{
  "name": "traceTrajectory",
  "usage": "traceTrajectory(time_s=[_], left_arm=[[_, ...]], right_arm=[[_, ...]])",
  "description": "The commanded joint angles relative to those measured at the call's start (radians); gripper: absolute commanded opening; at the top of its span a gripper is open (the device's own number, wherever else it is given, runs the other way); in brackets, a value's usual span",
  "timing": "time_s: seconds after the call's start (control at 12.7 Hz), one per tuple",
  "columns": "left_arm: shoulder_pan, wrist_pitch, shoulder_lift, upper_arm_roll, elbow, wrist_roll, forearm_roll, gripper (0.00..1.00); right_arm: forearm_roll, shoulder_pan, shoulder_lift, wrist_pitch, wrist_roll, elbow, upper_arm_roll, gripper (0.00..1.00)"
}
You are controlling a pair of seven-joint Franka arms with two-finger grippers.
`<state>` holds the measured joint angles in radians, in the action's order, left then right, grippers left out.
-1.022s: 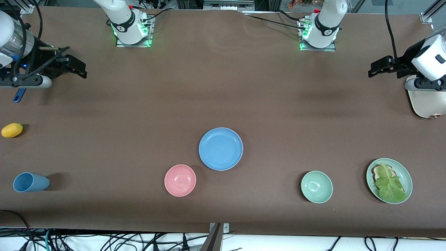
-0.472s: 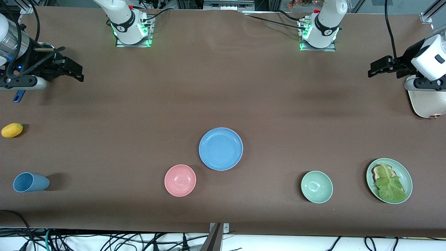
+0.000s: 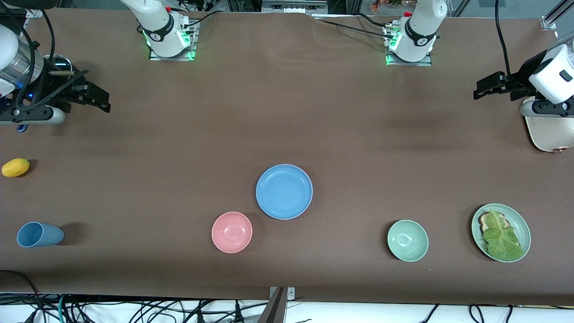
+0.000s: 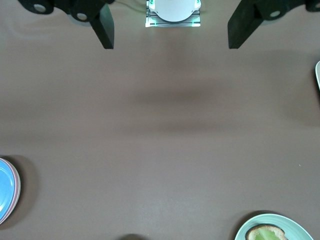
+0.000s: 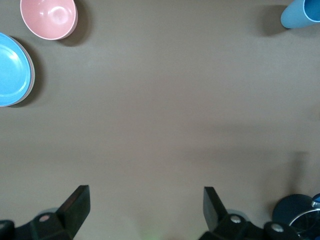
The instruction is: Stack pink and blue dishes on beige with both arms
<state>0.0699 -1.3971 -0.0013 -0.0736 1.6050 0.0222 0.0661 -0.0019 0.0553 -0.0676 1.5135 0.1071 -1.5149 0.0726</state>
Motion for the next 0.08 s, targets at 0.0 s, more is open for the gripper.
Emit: traceTrajectory(time_s=[0.0], left_arm=[[-0.004, 0.003, 0.007, 0.000, -0.017, -0.008, -0.028, 1.00]], right_arm=[[-0.012, -0.002, -0.004, -0.012, -0.007, 0.022, 0.004, 1.00]])
